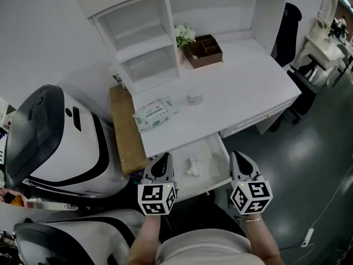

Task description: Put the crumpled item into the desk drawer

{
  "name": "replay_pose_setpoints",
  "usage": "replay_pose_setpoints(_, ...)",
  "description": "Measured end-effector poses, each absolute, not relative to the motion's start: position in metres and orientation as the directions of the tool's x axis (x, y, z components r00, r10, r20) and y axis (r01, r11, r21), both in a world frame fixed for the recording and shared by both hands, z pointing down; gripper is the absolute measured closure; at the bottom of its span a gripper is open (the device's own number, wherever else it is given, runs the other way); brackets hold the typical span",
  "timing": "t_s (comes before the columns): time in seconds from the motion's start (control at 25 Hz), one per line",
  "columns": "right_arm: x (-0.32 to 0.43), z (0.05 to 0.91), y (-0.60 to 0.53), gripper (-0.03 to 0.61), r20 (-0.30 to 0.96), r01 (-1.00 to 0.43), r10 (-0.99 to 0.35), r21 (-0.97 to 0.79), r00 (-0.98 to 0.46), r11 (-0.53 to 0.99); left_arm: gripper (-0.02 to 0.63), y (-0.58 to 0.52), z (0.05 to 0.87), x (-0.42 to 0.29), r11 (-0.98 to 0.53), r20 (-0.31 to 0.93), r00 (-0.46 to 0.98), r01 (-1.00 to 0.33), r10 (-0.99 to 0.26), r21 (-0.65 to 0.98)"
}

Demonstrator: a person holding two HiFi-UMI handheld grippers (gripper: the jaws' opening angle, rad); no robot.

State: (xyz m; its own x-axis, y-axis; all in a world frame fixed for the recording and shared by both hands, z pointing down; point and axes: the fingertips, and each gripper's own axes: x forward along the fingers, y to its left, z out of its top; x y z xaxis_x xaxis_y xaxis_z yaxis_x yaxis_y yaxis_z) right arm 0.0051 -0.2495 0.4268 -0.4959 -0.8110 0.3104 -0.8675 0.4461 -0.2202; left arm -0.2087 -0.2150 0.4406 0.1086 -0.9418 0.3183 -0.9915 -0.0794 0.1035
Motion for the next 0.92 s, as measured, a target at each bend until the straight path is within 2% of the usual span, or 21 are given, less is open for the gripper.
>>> replay_pose_setpoints(0.92,-0.006,0.418,-0.236,0.577,0.282,-0.842,-0.794,-0.212,-0.539,0.496,0.621,-0.194,0.440,-0.218,-0.059,0.308,0.102,-0.987,-0.946,0.148)
